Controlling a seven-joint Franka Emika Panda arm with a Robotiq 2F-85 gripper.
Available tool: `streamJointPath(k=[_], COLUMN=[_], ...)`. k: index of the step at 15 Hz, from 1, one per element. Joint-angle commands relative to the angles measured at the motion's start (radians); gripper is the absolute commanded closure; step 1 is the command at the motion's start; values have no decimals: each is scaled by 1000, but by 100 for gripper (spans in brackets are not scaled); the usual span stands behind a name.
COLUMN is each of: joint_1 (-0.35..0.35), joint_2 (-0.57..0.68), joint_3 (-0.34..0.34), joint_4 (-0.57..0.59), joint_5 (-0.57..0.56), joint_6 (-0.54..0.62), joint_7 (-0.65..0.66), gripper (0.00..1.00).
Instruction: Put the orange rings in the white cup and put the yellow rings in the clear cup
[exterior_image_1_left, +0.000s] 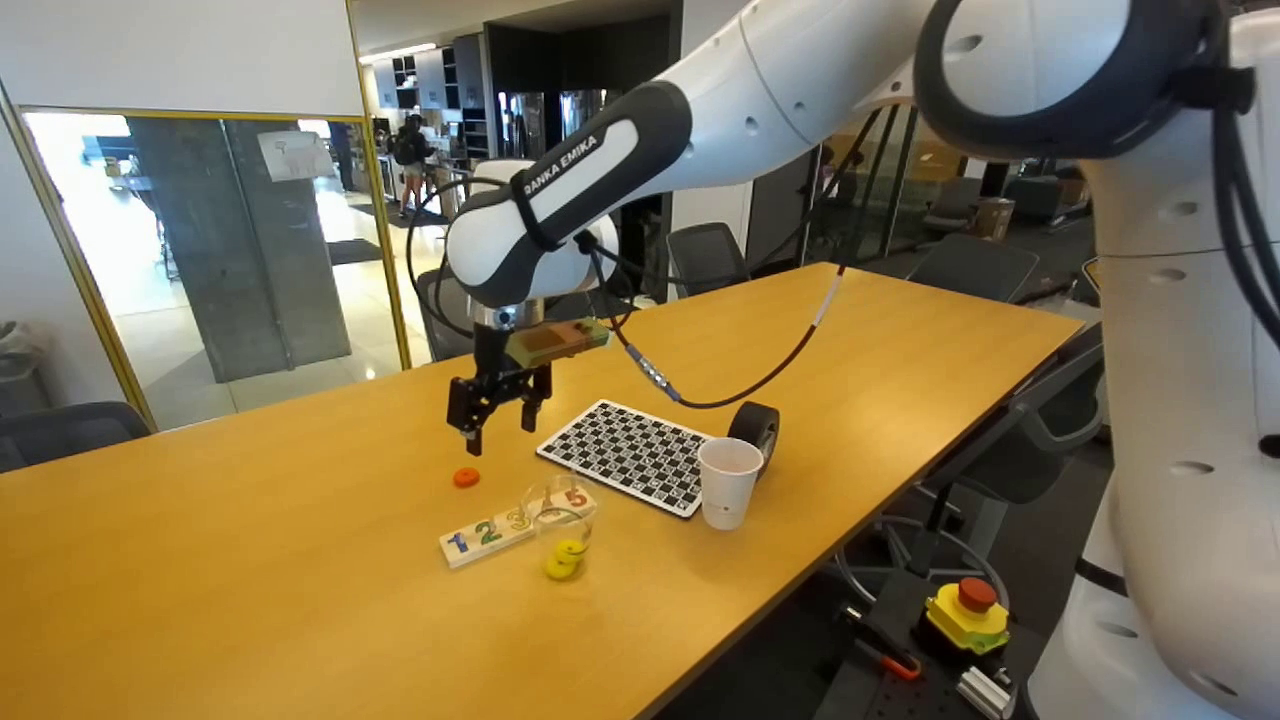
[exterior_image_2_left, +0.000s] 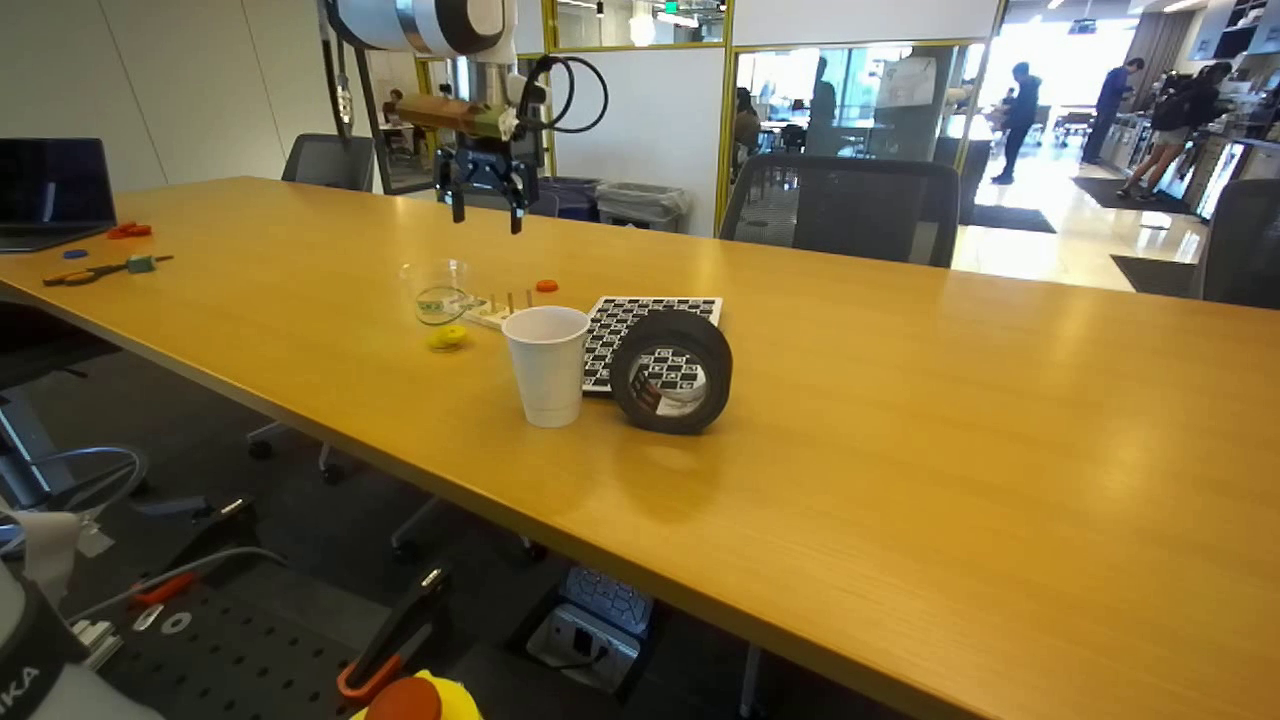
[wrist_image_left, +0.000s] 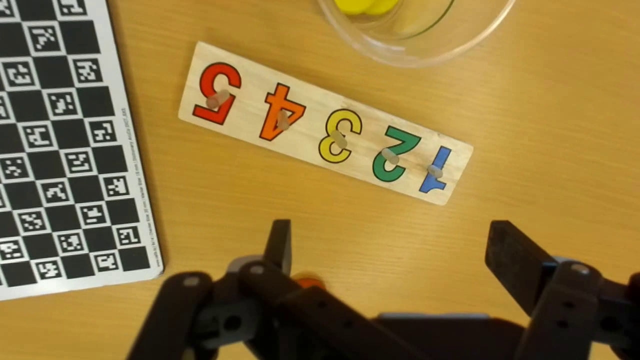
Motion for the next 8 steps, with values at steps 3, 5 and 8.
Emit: streamJointPath(k=[3, 5, 8], joint_1=[21, 37, 52], joint_2=[256, 320, 392], joint_3=[-32, -58, -83], joint_4=[270, 336, 421], joint_5=[-58, -97, -128], joint_6=[-38, -29, -27], joint_7=[60, 112, 169], gripper=[0, 0, 0])
